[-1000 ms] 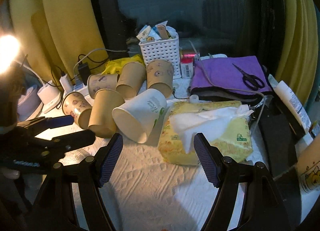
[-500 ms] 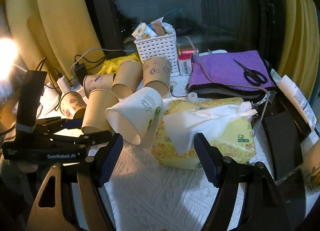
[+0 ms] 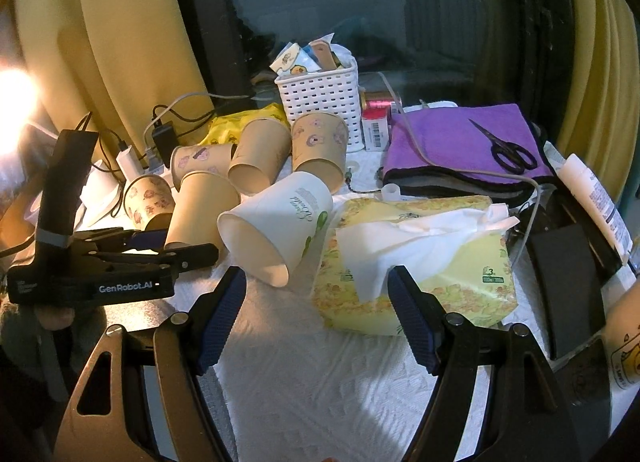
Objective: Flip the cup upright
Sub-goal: 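Close the left gripper around the body of a plain tan paper cup, then lift the tan cup with the left gripper and carry it over the turntable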
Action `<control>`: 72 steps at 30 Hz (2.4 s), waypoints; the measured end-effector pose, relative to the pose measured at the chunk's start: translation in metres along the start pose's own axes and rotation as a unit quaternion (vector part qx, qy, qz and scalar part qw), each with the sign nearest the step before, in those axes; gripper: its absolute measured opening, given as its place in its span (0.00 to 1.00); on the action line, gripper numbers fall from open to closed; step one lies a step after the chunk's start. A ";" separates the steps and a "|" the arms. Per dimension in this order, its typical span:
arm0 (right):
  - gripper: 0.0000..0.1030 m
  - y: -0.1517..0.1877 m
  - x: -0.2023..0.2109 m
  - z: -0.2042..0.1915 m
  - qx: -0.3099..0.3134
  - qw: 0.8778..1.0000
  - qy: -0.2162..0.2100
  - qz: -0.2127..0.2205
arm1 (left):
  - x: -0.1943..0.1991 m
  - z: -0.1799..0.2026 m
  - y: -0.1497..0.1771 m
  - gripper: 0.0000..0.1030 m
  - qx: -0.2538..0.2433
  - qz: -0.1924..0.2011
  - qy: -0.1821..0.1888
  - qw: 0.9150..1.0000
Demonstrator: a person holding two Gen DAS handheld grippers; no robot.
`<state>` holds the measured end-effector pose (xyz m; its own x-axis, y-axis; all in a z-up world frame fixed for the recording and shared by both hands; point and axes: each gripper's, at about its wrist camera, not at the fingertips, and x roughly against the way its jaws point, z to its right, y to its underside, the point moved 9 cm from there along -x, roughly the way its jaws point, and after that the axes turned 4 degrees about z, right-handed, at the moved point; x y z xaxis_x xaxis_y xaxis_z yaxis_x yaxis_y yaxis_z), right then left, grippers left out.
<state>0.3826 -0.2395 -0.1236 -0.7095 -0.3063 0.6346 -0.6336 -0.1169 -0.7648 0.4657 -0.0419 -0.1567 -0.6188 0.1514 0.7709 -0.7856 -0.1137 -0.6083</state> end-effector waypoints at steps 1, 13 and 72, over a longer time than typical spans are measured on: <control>0.74 0.000 0.001 -0.001 0.000 1.000 -0.001 0.000 | -0.001 -0.001 0.000 0.66 0.005 -0.002 0.000 1.000; 0.74 0.000 0.004 -0.002 0.002 1.000 -0.003 0.000 | 0.002 0.002 -0.006 0.62 0.008 0.016 0.016 1.000; 0.74 0.109 0.193 -0.215 0.032 0.978 -0.203 -0.035 | 0.284 0.029 0.238 0.62 -0.047 0.243 0.053 0.967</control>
<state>0.1102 -0.1079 -0.0606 -0.4760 -0.6434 0.5995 -0.6471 -0.2054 -0.7342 0.1026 -0.0541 -0.0769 -0.9072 0.2023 0.3690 -0.3951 -0.1079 -0.9123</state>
